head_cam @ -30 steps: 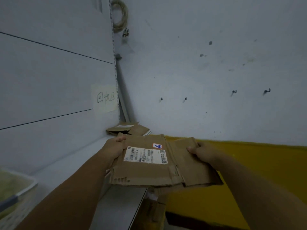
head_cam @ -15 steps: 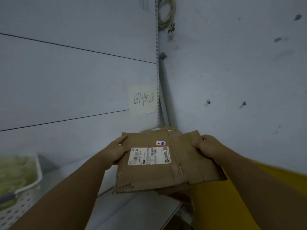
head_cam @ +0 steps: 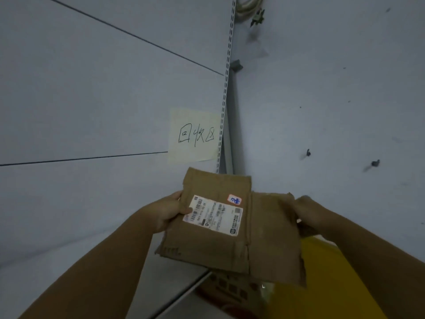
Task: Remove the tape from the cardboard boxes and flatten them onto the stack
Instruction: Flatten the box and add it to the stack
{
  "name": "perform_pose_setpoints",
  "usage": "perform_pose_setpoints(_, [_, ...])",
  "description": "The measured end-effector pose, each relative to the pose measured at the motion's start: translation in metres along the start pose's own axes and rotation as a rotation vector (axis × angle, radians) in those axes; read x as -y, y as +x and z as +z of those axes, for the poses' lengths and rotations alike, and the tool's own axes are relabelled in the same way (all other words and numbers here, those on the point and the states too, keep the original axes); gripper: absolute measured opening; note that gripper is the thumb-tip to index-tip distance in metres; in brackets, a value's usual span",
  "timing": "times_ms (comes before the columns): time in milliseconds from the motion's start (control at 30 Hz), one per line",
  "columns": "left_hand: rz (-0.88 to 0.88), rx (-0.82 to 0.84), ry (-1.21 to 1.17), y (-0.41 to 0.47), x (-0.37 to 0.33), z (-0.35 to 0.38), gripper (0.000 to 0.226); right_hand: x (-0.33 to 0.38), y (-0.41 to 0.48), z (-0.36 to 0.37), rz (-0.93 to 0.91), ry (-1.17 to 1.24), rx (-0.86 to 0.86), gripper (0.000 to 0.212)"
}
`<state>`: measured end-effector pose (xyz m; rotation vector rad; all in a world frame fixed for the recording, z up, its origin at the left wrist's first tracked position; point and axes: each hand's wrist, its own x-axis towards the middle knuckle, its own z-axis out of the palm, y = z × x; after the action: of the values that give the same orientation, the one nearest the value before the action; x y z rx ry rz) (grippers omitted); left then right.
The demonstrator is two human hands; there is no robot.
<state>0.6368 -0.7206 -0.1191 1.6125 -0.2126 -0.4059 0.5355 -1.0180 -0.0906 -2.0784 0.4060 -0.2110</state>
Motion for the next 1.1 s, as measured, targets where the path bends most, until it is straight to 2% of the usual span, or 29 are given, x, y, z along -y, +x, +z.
perform_pose_setpoints(67, [0.002,0.057,0.058,0.012,-0.011,-0.018,0.060,0.005,0.019,-0.001,-0.115,-0.100,-0.151,0.058])
perform_pose_setpoints(100, [0.000,0.097,0.104,0.016,-0.016,-0.028,0.063,0.012,0.028,0.003,-0.184,-0.134,-0.164,0.062])
perform_pose_setpoints(167, [-0.019,0.158,0.179,0.021,-0.029,-0.045,0.066,0.031,0.047,0.021,-0.301,-0.090,-0.004,0.068])
perform_pose_setpoints(267, [-0.067,0.195,0.245,0.024,-0.044,-0.064,0.077,0.055,0.077,0.061,-0.351,-0.097,0.383,0.069])
perform_pose_setpoints(333, [-0.086,0.179,0.263,0.024,-0.048,-0.077,0.091,0.060,0.098,0.085,-0.415,-0.153,0.491,0.058])
perform_pose_setpoints(433, [-0.135,0.108,0.327,0.016,-0.049,-0.088,0.085,0.063,0.131,0.105,-0.502,-0.177,0.591,0.048])
perform_pose_setpoints(500, [-0.181,-0.001,0.396,0.012,-0.048,-0.086,0.073,0.066,0.147,0.111,-0.566,-0.198,0.673,0.046])
perform_pose_setpoints(633, [-0.326,-0.199,0.599,0.016,-0.065,-0.057,0.069,0.071,0.174,0.120,-0.685,-0.221,0.821,0.039])
perform_pose_setpoints(700, [-0.367,-0.355,0.714,0.026,-0.075,-0.040,0.064,0.071,0.191,0.121,-0.721,-0.204,0.877,0.031])
perform_pose_setpoints(767, [-0.273,-0.638,0.963,0.037,-0.081,-0.032,0.056,0.072,0.207,0.126,-0.714,-0.110,0.869,0.027])
perform_pose_setpoints(800, [-0.190,-0.859,1.158,0.040,-0.080,-0.028,0.053,0.070,0.214,0.130,-0.695,-0.080,0.845,0.027])
perform_pose_setpoints(833, [-0.111,-1.060,1.298,0.042,-0.074,-0.021,0.049,0.067,0.220,0.136,-0.692,-0.120,0.811,0.027])
perform_pose_setpoints(867, [-0.061,-1.174,1.313,0.045,-0.064,-0.014,0.044,0.062,0.225,0.142,-0.740,-0.252,0.762,0.027])
perform_pose_setpoints(900, [-0.069,-1.164,1.285,0.047,-0.047,-0.003,0.038,0.056,0.229,0.148,-0.818,-0.443,0.707,0.026])
perform_pose_setpoints(933, [-0.131,-1.038,1.296,0.049,-0.023,0.008,0.036,0.049,0.232,0.157,-0.903,-0.653,0.645,0.028])
perform_pose_setpoints(967, [-0.251,-0.830,1.350,0.054,0.005,0.022,0.045,0.039,0.233,0.164,-0.970,-0.811,0.571,0.032])
perform_pose_setpoints(1000, [-0.401,-0.646,1.399,0.058,0.034,0.033,0.057,0.030,0.233,0.171,-1.005,-0.864,0.499,0.039])
perform_pose_setpoints(1033, [-0.493,-0.578,1.417,0.060,0.056,0.042,0.062,0.022,0.233,0.176,-1.030,-0.826,0.464,0.045])
perform_pose_setpoints(1100, [-0.546,-0.634,1.352,0.064,0.080,0.042,0.059,0.012,0.228,0.186,-1.149,-0.673,0.491,0.049])
